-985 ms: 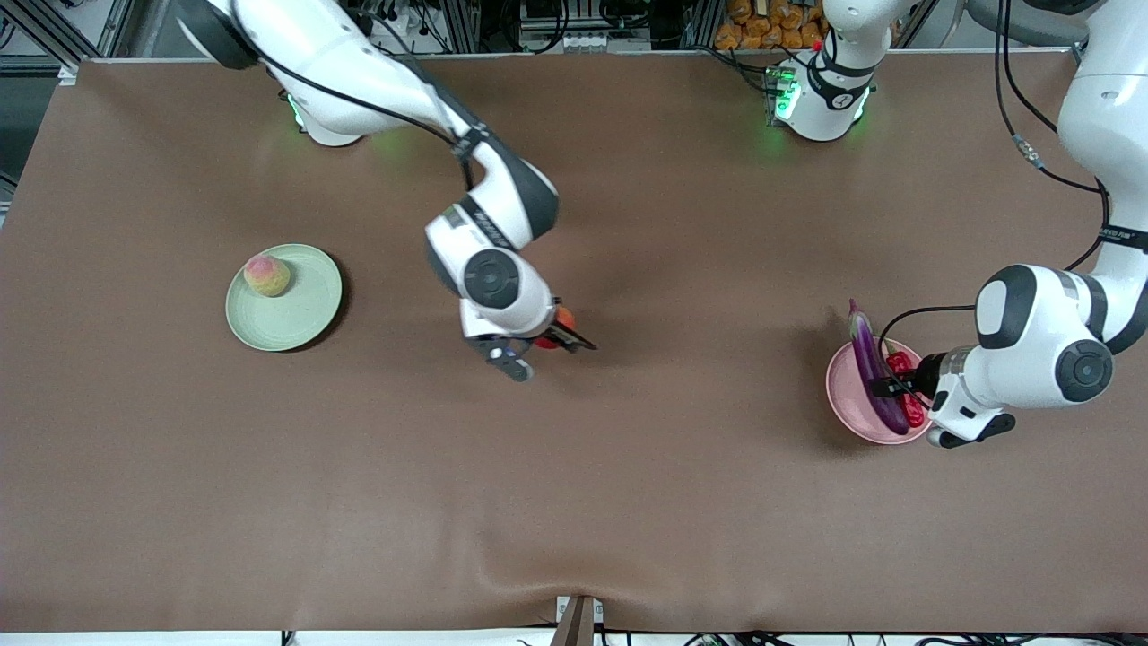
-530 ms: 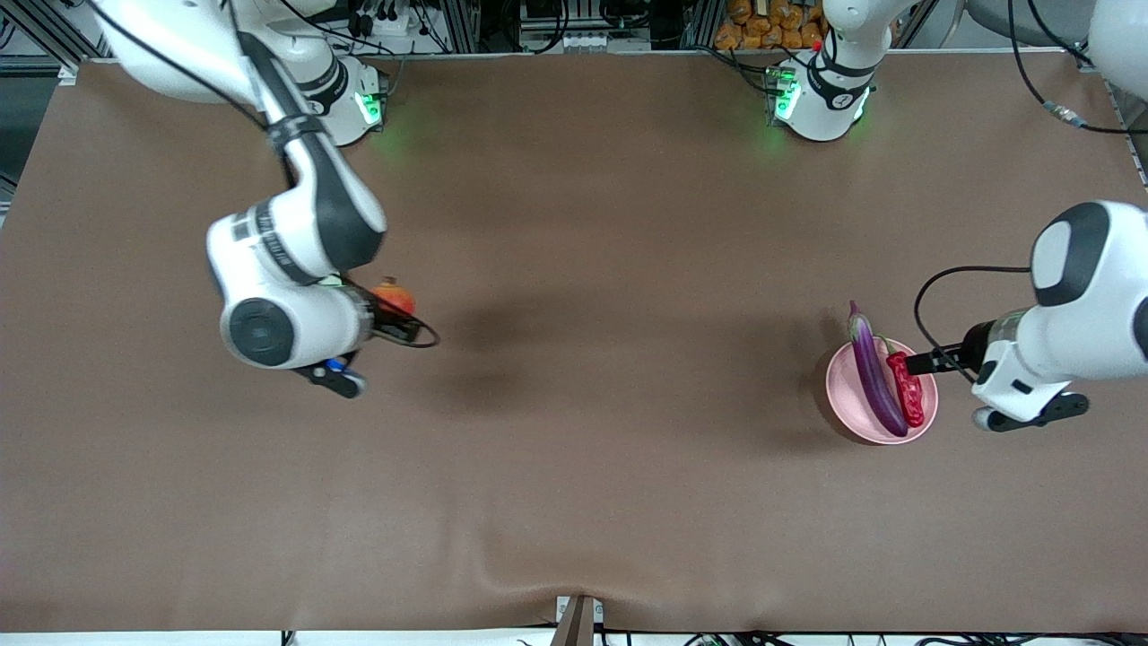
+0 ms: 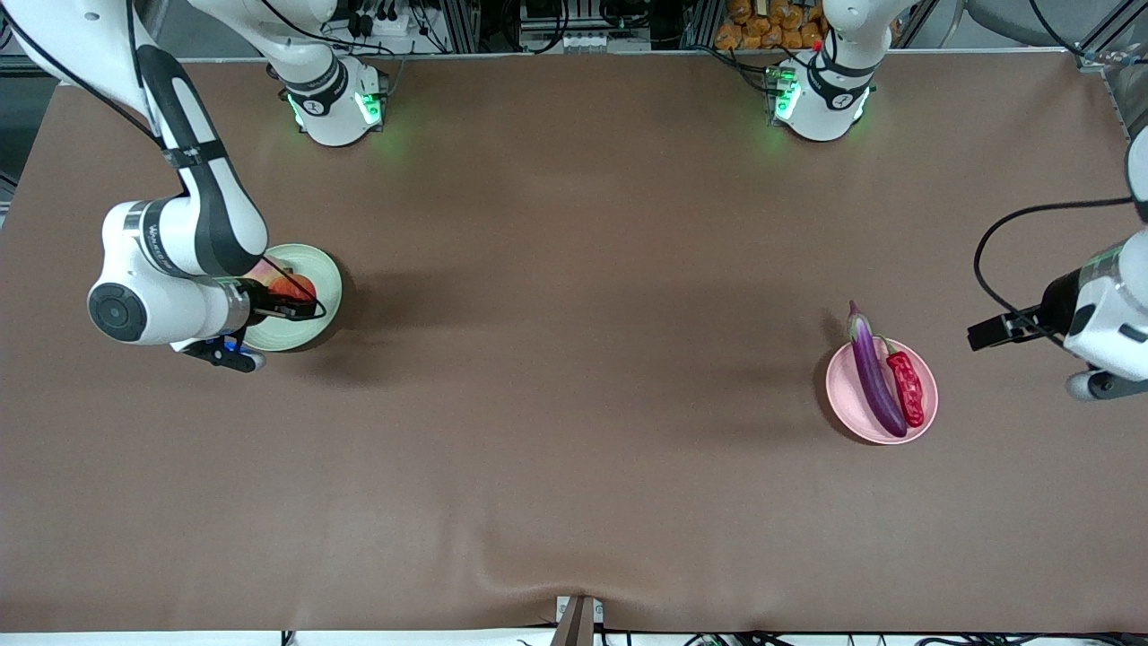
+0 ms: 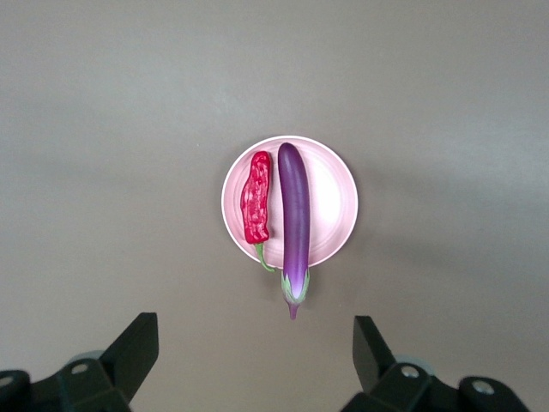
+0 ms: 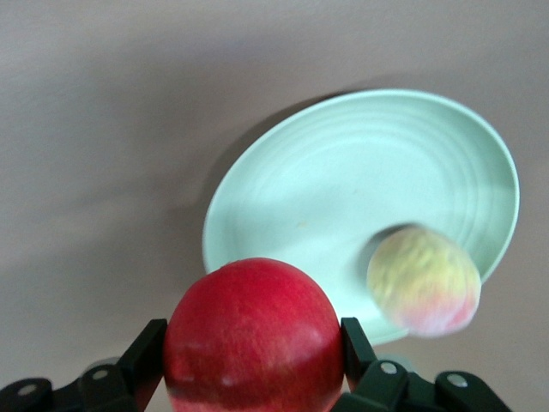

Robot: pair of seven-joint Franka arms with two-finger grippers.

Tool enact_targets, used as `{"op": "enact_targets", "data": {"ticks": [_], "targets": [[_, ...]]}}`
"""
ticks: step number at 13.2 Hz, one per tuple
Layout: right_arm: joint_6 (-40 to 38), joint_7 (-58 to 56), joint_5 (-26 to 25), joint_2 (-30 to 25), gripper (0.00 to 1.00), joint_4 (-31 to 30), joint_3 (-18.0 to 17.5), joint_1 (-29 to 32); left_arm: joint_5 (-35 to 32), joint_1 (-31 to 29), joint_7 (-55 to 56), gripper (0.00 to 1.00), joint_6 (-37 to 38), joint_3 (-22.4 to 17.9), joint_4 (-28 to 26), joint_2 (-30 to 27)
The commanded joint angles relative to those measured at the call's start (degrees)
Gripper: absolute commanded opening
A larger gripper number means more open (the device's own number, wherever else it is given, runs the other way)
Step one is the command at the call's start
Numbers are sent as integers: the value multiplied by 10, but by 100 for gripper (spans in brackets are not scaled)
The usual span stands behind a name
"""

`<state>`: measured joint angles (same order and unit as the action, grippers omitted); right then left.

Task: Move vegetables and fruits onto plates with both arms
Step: 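Carry the apple to the green plate while the left gripper withdraws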

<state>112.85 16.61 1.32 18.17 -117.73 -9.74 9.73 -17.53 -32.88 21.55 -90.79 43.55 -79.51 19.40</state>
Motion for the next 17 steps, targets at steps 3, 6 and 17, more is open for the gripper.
{"op": "enact_targets", "data": {"ticks": [3,6,17], "targets": [[102,-76,-9,6,0,-65,-11,70,43,-5,-21,100,32,0,-7,-79],[119,-88,-6,22,8,-64,-12,78,57,-5,-22,100,32,0,-7,-90],[-213,-81,49,18,100,214,-23,35,189,341,-28,100,22,-404,-221,-316]]}}
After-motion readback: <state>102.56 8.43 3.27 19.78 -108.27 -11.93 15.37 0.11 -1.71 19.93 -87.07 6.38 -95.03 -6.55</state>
